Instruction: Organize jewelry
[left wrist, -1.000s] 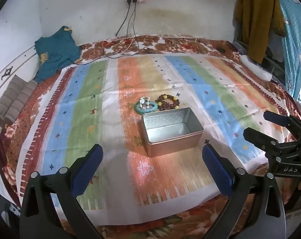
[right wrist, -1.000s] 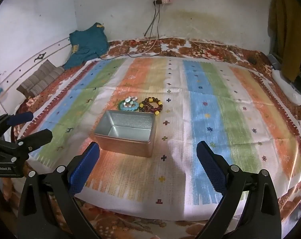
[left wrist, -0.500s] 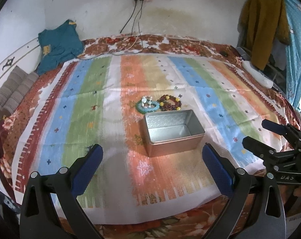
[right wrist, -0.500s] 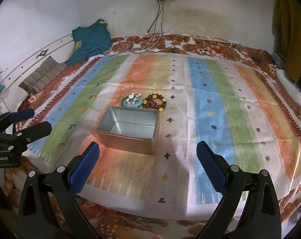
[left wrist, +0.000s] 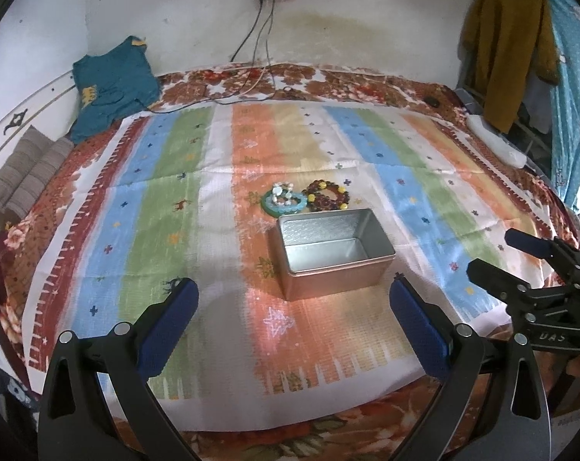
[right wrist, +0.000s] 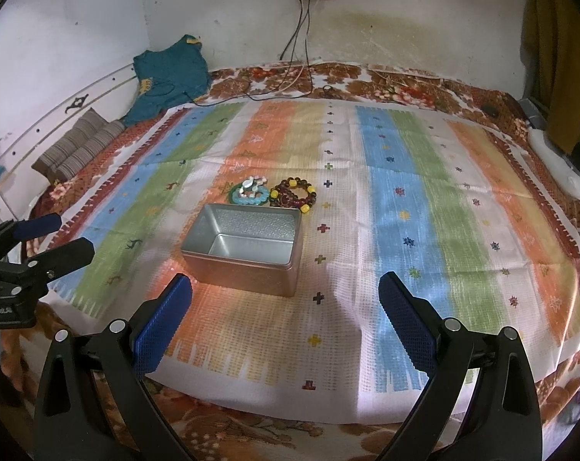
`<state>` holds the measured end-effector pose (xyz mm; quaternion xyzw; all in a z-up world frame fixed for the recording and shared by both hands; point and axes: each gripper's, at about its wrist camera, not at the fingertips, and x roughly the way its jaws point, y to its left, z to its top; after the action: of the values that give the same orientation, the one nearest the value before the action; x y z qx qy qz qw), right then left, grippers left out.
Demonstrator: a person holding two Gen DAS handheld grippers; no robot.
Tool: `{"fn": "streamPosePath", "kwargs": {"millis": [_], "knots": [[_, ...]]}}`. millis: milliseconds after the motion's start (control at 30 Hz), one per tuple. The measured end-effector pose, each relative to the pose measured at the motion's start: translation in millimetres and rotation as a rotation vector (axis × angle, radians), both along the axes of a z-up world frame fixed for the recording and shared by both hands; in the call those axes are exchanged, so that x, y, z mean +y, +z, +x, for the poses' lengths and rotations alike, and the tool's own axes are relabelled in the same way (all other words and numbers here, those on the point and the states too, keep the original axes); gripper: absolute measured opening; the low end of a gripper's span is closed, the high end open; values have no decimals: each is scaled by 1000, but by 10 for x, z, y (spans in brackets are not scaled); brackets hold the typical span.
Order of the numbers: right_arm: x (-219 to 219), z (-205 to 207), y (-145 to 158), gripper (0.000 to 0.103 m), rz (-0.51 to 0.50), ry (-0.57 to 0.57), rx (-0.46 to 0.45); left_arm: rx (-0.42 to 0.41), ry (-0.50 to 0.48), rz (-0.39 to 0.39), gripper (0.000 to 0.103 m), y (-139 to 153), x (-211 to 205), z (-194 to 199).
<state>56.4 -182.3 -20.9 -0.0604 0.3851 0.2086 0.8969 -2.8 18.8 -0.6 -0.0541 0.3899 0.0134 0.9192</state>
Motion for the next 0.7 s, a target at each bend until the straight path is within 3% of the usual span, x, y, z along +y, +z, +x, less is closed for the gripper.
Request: {"fn": "streamPosePath", "kwargs": {"millis": [700], "knots": [[5,76,-45,99,-17,-11,33,43,23,55,97,-36,-15,45]]}}
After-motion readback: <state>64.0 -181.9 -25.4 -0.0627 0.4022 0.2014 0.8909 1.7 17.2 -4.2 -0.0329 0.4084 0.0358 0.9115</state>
